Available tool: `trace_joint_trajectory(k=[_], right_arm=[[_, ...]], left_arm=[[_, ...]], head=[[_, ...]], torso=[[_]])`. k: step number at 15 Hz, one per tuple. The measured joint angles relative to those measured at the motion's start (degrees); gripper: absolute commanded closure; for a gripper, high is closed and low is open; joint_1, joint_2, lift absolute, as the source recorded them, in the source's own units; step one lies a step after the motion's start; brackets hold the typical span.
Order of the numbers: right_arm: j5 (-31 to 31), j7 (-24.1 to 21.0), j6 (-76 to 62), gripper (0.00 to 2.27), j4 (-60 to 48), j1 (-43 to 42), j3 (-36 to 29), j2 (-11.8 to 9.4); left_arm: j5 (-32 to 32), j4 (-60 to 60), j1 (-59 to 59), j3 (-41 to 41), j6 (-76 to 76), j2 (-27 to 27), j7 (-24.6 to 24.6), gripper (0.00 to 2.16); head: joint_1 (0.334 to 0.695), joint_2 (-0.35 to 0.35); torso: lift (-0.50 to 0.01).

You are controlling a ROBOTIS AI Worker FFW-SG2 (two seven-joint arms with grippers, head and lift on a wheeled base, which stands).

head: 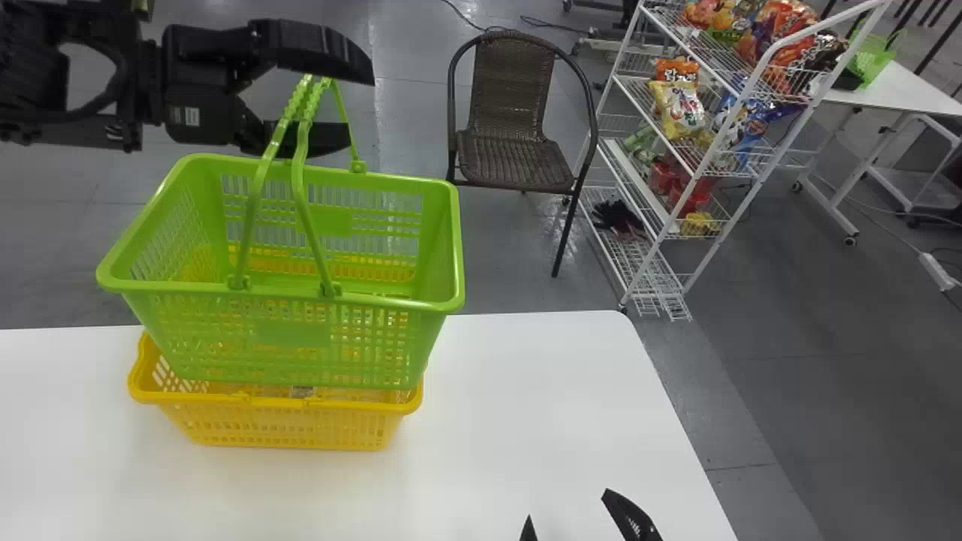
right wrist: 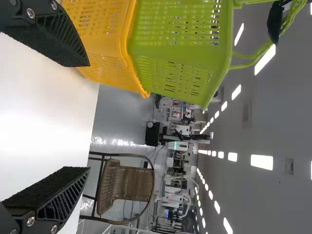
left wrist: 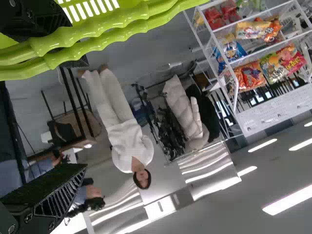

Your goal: Grasp handle with right gripper to insert into left gripper then lift and swing left to center

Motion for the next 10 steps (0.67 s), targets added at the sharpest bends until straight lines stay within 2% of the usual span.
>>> trace_joint_trajectory(k=[5, 9, 10], right_arm=[[0.03, 0.0, -0.14, 0.05, 0.28, 0.0, 0.13, 0.02], [0.05, 0.0, 0.0, 0.05, 0.31, 0.0, 0.49, 0.02], [0.04, 0.0, -0.07, 0.05, 0.38, 0.0, 0.53, 0.02]], left_arm=[[1.94, 4.22, -6.21, 0.43, 0.04, 2.76, 0.01, 0.08], [4.16, 7.02, -8.27, 1.65, 0.04, 3.99, 0.1, 0.22], [4.2, 7.12, -8.36, 1.66, 0.04, 4.08, 0.07, 0.38]], head=[[0.695, -0.199], [0.695, -0.18], [0.695, -0.178]], torso=[[0.0], [0.0], [0.0]])
